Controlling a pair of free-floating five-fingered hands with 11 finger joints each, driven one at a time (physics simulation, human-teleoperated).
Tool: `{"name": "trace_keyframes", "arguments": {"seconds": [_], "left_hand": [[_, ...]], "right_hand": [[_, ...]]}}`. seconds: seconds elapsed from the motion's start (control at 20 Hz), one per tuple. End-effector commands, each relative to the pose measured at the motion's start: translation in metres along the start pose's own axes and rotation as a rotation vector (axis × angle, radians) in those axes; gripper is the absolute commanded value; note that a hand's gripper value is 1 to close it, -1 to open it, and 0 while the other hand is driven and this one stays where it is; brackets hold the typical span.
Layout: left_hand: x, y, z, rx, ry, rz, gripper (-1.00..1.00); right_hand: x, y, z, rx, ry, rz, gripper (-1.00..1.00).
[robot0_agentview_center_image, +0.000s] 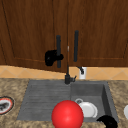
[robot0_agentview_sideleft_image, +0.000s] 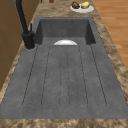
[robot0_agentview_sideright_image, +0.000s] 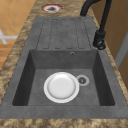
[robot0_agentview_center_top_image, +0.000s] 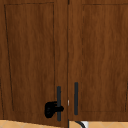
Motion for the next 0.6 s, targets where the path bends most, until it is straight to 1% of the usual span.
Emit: {"name": "trace_keyframes", "arguments": {"seconds": [0.0, 0.1, 0.15, 0.2, 0.4, 0.55], "left_hand": [[0.001, 0.027, 0.021, 0.078, -0.036, -0.002, 1.00], [0.003, 0.037, 0.022, 0.076, -0.055, 0.049, 1.00], [0.010, 0.045, 0.026, 0.052, -0.044, 0.075, 1.00], [0.014, 0.052, 0.030, 0.041, -0.036, 0.101, 1.00], [0.027, 0.076, 0.036, 0.051, -0.058, 0.197, 1.00], [0.036, 0.094, 0.038, 0.068, -0.069, 0.269, 1.00]], "right_hand": [[0.000, 0.000, 0.000, 0.000, 0.000, 0.000, 0.00], [0.000, 0.000, 0.000, 0.000, 0.000, 0.000, 0.00], [0.000, 0.000, 0.000, 0.000, 0.000, 0.000, 0.00], [0.000, 0.000, 0.000, 0.000, 0.000, 0.000, 0.00], [0.000, 0.000, 0.000, 0.000, 0.000, 0.000, 0.00], [0.000, 0.000, 0.000, 0.000, 0.000, 0.000, 0.00]]}}
